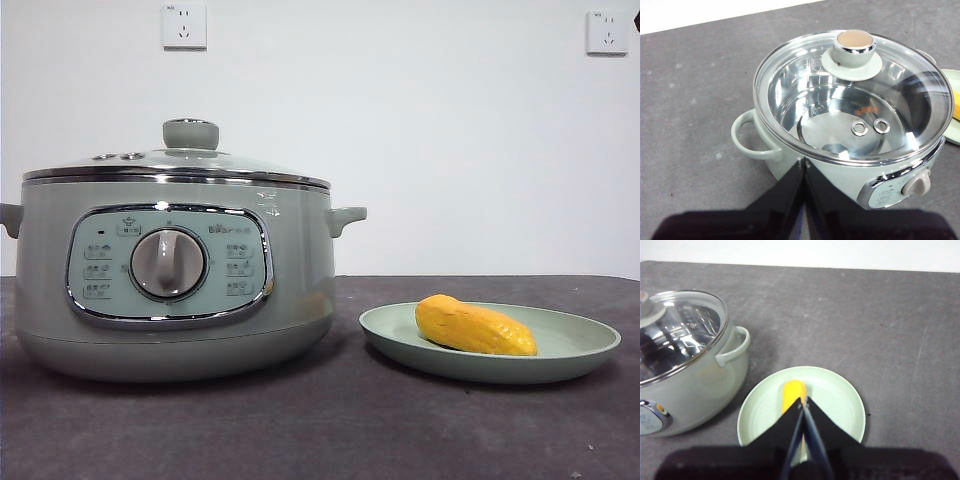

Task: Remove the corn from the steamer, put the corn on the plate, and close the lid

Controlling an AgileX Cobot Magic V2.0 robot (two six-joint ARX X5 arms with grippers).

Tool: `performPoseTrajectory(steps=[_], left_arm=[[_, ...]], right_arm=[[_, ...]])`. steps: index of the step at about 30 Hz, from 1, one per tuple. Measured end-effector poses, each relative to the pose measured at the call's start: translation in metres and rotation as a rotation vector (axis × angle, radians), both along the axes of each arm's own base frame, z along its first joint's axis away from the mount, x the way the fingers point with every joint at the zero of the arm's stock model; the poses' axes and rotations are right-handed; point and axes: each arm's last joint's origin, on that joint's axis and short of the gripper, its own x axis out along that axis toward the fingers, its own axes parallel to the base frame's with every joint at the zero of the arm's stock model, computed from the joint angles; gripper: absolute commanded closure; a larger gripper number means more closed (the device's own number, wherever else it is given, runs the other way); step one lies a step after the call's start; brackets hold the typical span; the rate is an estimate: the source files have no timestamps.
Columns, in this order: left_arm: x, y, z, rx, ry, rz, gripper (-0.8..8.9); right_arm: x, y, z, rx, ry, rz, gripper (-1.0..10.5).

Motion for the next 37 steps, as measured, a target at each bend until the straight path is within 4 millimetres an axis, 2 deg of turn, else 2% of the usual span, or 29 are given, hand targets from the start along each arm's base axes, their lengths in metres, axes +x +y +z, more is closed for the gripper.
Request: performPoseTrajectory(steps=[4, 7, 12, 14, 18, 23, 26, 32, 37], left_arm=[[0.0, 0.0, 0.0, 0.008, -0.003, -0.003, 8.16], [-0.007, 0.007, 0.002, 0.033, -0.044, 0.002, 8.16], [-0.022, 0.025, 0.012, -0.008, -0.276, 0.129, 8.16], [-0.02, 0.03, 0.01, -0.031, -0.374, 0.204, 8.16], [-0.008, 0.035, -0.02, -0.041, -0.42, 0.232, 8.16], [0.002, 0.039, -0.077, -0.044, -0.327, 0.194, 8.16], [0.004, 0.041, -0.1, -0.046, -0.282, 0.218, 8.16], [0.004, 0.042, -0.124, -0.06, -0.257, 0.235, 8.16], [0.004, 0.043, -0.131, -0.074, -0.251, 0.251, 8.16]], right_arm=[[0.0, 0.0, -0.001, -0.004, 0.007, 0.0, 9.4], [0.0, 0.0, -0.001, -0.004, 0.008, 0.0, 9.4], [-0.001, 0.0, -0.001, -0.006, 0.015, -0.001, 9.4], [-0.001, 0.0, -0.002, -0.006, 0.016, -0.001, 9.4], [-0.001, 0.0, -0.002, -0.006, 0.016, -0.001, 9.4], [-0.001, 0.0, -0.002, -0.007, 0.017, -0.001, 9.4], [-0.001, 0.0, -0.002, -0.007, 0.017, -0.001, 9.4], [-0.001, 0.0, -0.002, -0.007, 0.016, -0.001, 9.4], [-0.001, 0.0, -0.002, -0.007, 0.017, -0.001, 9.4]])
